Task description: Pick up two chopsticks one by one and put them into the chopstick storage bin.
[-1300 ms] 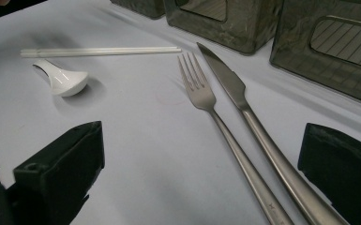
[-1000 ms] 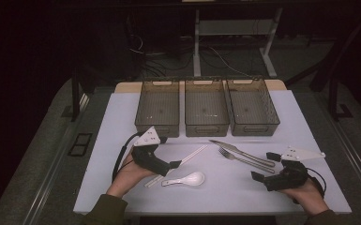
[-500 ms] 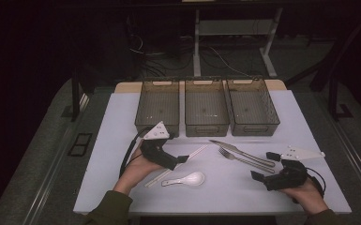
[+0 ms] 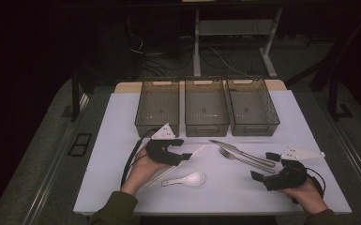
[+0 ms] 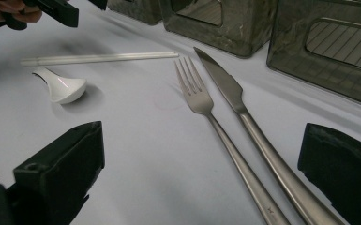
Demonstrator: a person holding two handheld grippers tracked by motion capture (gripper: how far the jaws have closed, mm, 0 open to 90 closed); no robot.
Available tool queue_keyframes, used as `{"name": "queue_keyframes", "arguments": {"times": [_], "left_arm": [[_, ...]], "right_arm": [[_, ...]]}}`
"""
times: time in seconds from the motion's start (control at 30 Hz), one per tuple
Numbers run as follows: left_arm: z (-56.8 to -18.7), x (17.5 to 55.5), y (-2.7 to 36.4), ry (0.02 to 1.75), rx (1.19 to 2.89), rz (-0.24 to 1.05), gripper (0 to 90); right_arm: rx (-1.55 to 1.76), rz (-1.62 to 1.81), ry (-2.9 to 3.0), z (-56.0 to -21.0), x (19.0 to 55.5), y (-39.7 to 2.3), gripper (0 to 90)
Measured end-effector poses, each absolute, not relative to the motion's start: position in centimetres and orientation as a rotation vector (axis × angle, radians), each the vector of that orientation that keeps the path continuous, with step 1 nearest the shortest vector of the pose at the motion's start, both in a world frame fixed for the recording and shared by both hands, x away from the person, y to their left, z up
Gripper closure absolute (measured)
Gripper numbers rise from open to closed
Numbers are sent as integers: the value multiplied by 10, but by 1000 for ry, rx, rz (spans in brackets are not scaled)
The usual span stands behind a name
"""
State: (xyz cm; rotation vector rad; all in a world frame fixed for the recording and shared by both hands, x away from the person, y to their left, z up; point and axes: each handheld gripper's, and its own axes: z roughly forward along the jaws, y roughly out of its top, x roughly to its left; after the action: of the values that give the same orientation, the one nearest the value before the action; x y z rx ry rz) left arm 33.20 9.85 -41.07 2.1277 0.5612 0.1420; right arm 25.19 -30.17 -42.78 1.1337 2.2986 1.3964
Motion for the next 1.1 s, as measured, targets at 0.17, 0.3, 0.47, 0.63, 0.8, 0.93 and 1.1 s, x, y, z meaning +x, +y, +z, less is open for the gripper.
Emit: {"name": "queue_keyframes", "arguments": {"times": [0.17, 0.3, 0.47, 0.63, 0.8, 0.93, 1.1], "left_arm": [[-416, 333, 102, 619, 2166, 126, 492], [-422, 333, 105, 632, 2205, 114, 569], [-426, 332, 107, 656, 2234, 94, 644], [-430, 332, 108, 659, 2273, 89, 701], [-433, 332, 108, 673, 2299, 75, 737], [-435, 332, 107, 676, 2311, 70, 765], [-437, 332, 107, 691, 2312, 61, 792]], "right_arm": [[1133, 1396, 2298, -428, 252, -302, 8], [1137, 1397, 2296, -428, 252, -303, 8], [1139, 1397, 2293, -428, 252, -303, 8], [1138, 1397, 2294, -428, 251, -303, 8], [1137, 1396, 2295, -428, 252, -303, 8], [1137, 1394, 2297, -428, 252, -303, 8], [1136, 1394, 2297, -428, 252, -302, 8]]}}
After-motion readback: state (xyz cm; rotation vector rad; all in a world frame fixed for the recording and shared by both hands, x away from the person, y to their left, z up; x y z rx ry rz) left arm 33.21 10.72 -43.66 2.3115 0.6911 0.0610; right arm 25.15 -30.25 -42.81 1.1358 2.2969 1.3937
